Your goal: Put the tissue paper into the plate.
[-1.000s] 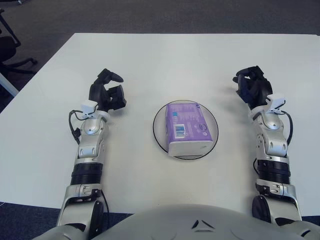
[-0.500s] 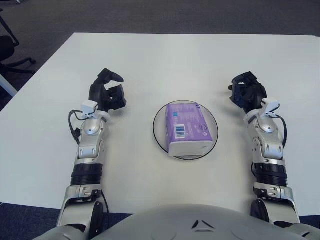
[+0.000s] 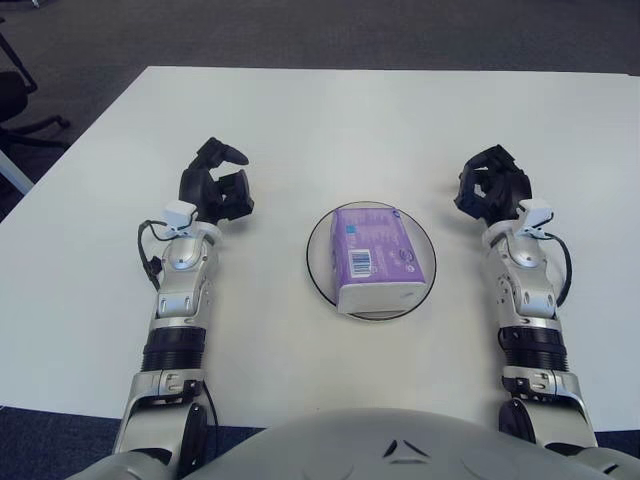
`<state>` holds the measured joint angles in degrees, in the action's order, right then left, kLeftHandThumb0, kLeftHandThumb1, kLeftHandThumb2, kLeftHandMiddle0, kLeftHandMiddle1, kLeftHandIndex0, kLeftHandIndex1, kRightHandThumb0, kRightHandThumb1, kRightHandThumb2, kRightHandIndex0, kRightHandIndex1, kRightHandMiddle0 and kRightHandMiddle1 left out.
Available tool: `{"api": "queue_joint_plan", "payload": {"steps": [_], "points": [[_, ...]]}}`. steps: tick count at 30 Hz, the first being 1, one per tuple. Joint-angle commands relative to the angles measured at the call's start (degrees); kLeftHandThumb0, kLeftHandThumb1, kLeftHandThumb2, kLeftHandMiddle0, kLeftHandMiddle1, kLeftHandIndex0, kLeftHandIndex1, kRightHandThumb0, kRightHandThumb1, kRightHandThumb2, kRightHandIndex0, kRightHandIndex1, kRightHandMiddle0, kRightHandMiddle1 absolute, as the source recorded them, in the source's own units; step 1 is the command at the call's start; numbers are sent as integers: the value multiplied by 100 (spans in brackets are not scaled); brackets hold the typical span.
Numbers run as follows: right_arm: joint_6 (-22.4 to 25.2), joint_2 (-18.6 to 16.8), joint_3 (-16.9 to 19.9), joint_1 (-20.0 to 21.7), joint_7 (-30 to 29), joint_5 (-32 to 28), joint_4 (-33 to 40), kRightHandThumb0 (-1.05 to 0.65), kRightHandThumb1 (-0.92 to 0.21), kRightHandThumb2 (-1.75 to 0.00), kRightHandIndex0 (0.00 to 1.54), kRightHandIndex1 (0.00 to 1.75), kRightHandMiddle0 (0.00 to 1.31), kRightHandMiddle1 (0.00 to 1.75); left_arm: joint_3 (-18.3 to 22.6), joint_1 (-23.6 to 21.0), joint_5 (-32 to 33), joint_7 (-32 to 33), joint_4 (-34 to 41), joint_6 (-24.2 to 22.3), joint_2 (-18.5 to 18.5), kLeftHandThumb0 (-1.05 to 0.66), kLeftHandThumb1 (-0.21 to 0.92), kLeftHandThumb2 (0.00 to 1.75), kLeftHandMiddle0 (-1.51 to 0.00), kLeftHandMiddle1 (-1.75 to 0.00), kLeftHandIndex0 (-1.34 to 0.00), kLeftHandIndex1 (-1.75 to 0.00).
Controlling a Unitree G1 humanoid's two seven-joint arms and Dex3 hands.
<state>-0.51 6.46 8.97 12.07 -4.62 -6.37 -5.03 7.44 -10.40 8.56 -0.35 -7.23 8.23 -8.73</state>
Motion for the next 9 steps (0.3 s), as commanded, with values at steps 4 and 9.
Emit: {"api": "queue_joint_plan", "payload": {"steps": [4,9], "points": [[-30,-341,-94,-675,-32,31,-415,-47,-34,-128,124,175,59,175,-106,452,93,-82,-431,-14,435,-45,42,119,-128,-175,-53,-175],[81,-346,-93,-698,-37,-17,-385,-47,-35,-128,126,175,59,175,-88,437,180,-144,-484,-9,472,-45,41,120,-128,-175,-54,-175]]}}
